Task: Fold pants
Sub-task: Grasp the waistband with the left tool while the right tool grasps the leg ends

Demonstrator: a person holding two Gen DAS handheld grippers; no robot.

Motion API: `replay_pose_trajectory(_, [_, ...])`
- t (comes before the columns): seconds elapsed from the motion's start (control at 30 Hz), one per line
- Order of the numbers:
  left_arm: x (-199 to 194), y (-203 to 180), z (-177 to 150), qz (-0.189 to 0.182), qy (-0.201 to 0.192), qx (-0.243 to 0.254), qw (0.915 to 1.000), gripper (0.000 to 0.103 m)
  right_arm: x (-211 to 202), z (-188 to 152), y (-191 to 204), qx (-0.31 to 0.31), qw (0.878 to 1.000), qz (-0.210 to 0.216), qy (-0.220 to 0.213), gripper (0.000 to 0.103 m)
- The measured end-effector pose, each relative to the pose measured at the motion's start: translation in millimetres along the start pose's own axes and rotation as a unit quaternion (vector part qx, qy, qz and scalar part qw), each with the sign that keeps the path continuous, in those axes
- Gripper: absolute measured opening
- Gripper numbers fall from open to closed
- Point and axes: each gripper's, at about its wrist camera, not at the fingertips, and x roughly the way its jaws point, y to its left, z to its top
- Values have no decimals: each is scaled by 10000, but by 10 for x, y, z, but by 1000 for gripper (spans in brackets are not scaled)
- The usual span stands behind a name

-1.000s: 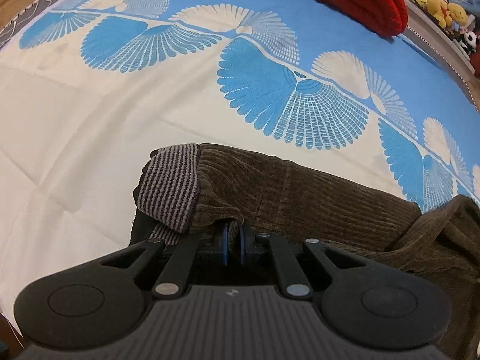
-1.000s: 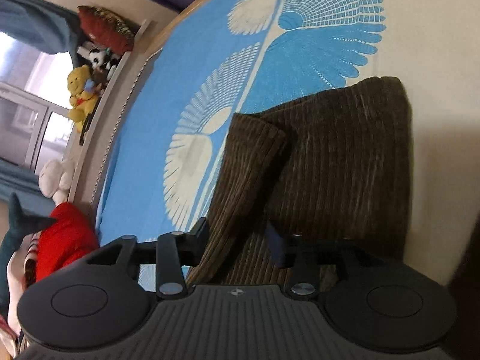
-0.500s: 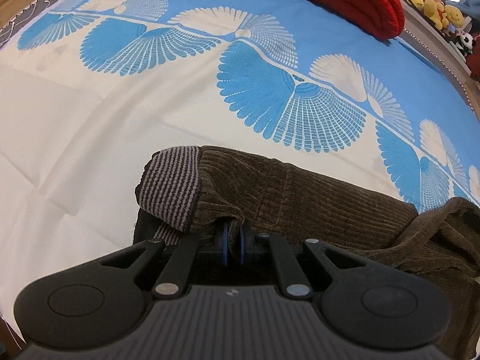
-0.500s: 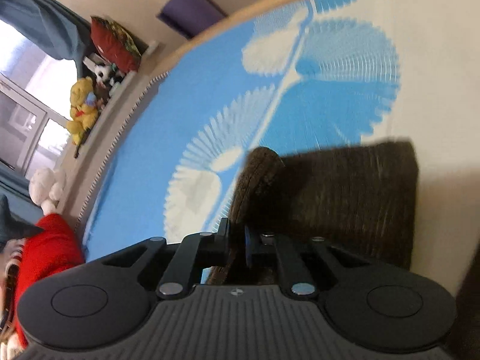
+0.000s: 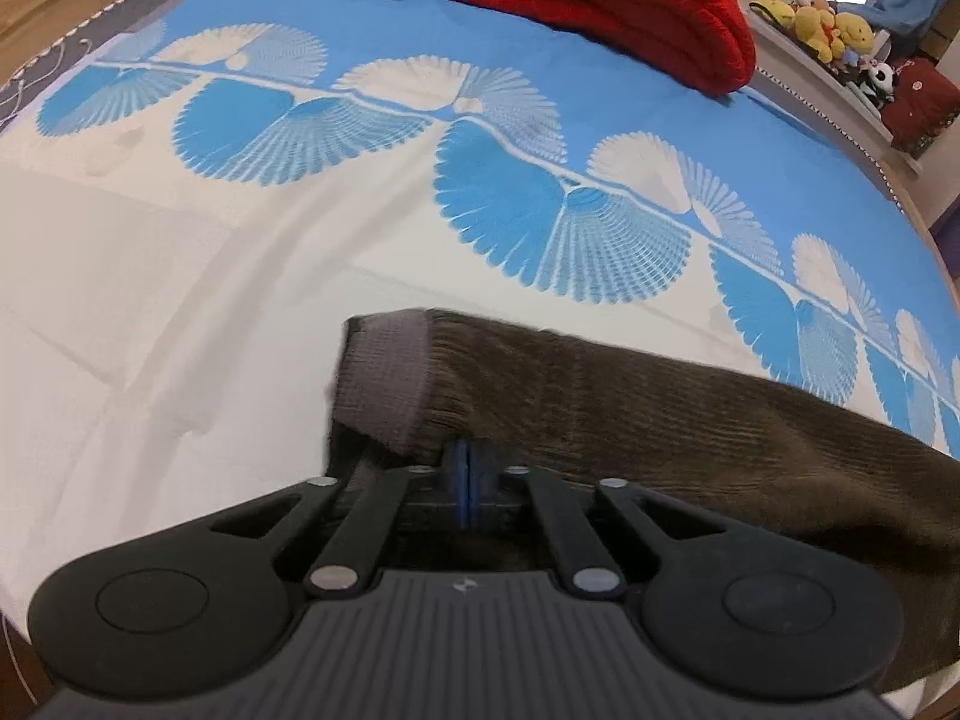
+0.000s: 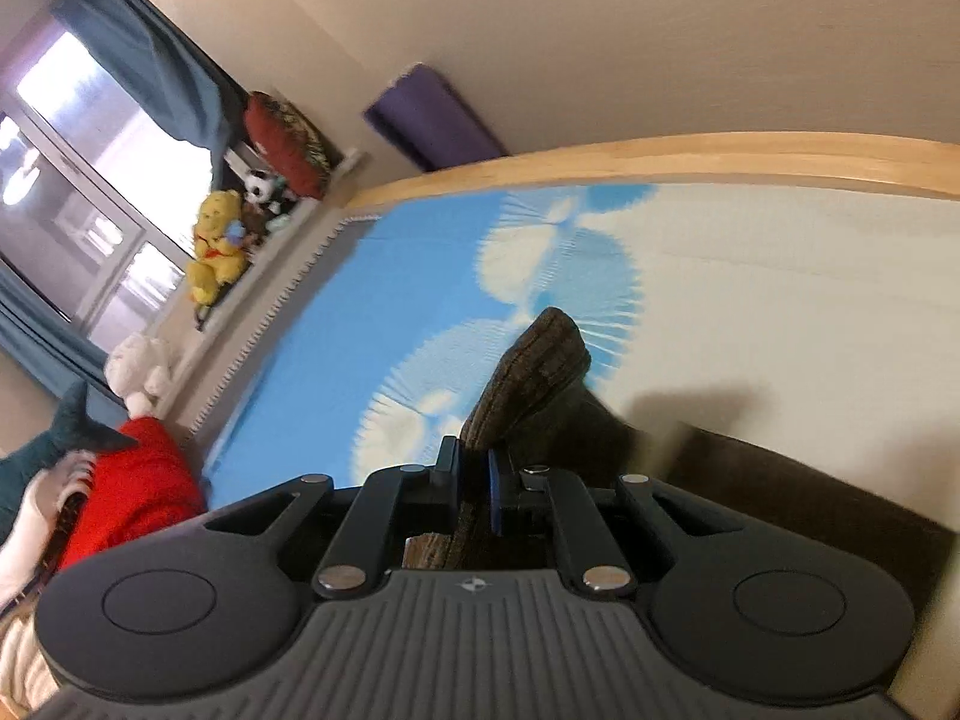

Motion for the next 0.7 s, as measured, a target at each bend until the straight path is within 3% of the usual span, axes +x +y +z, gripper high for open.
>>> replay_pose_trajectory(0.13, [-9,253,-108,24,212,21,9998,0,-219,-261,-475,-175,9980,-504,349,8])
replay_pose_trajectory(0.23, [82,433,-154,-603,680,-364,9952,1,-164,-387,-789,5,9915,-930,909,8])
replay_pose_trajectory(0.3, [107,492,-159,-811,737,-616,9921,9,-127,-455,-911,73,9879,-1065,1123,8])
replay_pose_trajectory(0.37, [123,533,-151,-866,690,-867,9901,41,-104,-499,-952,157,9877,-1039,1161,9])
replay_pose_trajectory(0.43, [158,542,-138,-918,638,-1108,9875,50,-70,-532,-912,125,9884,-1023,1112,10])
replay_pose_trajectory(0.57, [302,437,-92,-1145,725,-1275,9825,54,55,-541,-839,134,9877,-1084,1118,15])
replay_pose_trajectory(0.7, [395,219,-8,-969,661,-1063,9874,54,156,-507,-883,388,9874,-1066,1102,19])
